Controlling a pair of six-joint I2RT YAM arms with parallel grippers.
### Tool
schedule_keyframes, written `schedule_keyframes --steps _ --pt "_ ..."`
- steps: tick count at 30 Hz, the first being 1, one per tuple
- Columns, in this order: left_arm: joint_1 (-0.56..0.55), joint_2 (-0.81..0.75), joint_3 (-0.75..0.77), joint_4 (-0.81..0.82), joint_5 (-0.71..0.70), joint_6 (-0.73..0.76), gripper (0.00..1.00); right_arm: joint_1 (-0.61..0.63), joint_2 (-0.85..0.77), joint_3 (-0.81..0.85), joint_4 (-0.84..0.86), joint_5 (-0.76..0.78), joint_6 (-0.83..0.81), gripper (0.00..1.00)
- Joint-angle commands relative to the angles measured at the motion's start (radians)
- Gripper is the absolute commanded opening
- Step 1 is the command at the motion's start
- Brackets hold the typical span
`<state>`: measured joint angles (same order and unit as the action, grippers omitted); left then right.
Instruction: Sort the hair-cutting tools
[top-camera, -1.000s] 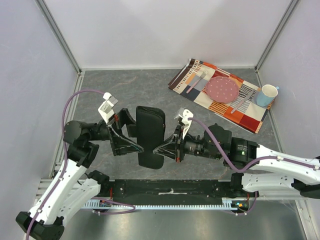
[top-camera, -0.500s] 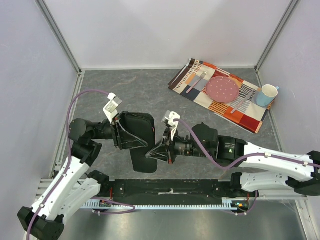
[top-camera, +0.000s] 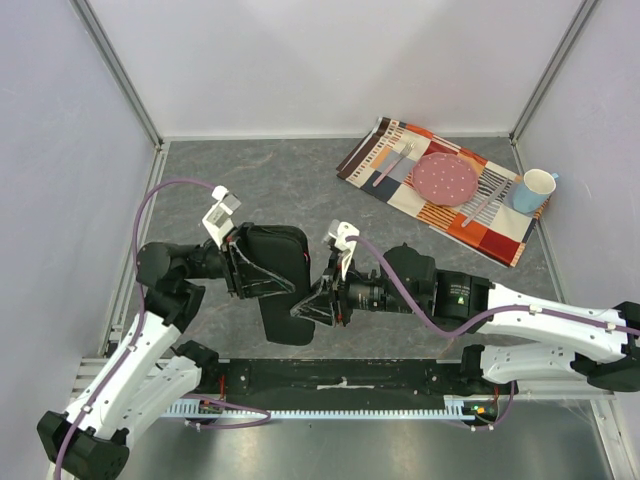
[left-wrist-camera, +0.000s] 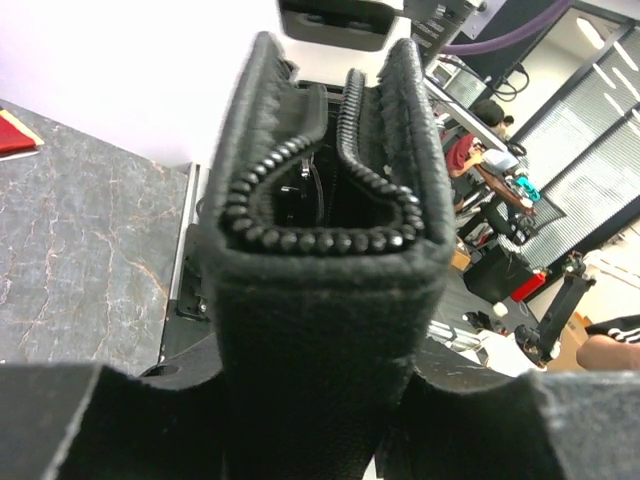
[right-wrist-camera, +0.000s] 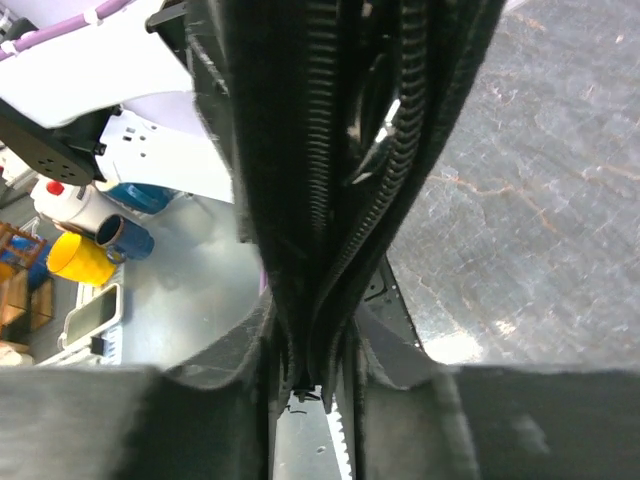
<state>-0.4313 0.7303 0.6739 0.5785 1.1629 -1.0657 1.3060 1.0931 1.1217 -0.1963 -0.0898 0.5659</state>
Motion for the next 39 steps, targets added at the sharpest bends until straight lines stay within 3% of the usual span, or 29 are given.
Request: schedule_keyframes --steps 1,3,6,13,17,21,26,33,39 --pt "0.000 0.004 0.093 -0.150 -0.041 0.059 0.02 0.004 -0.013 0.095 0.039 0.031 -0.056 0.45" --pt "0.000 0.006 0.151 -0.409 -0.109 0.193 0.02 0.006 -0.039 0.107 -0.018 0.094 -0.086 0.61" --pt "0.000 0.027 0.242 -0.630 -0.183 0.298 0.02 0.006 -0.085 0.101 -0.129 0.212 -0.152 0.67" --pt "0.000 0.086 0.349 -0.808 -0.171 0.355 0.02 0.006 -0.125 0.050 -0.278 0.266 -0.248 0.66" --pt "0.000 0.161 0.473 -1.069 -0.149 0.501 0.02 0.006 -0.150 -0.006 -0.278 0.234 -0.317 0.66" --pt "0.000 0.262 0.581 -1.322 -0.239 0.607 0.02 0.006 -0.144 -0.042 -0.285 0.280 -0.400 0.65" --pt "-0.001 0.368 0.751 -1.596 -0.475 0.697 0.02 0.004 -0.110 -0.137 -0.184 0.265 -0.414 0.66" --pt "-0.009 0.486 0.952 -1.764 -0.641 0.724 0.02 0.007 -0.091 -0.283 0.050 0.125 -0.391 0.66" --pt "-0.024 0.540 1.009 -1.835 -0.752 0.731 0.02 0.006 -0.045 -0.391 0.332 0.091 -0.386 0.65"
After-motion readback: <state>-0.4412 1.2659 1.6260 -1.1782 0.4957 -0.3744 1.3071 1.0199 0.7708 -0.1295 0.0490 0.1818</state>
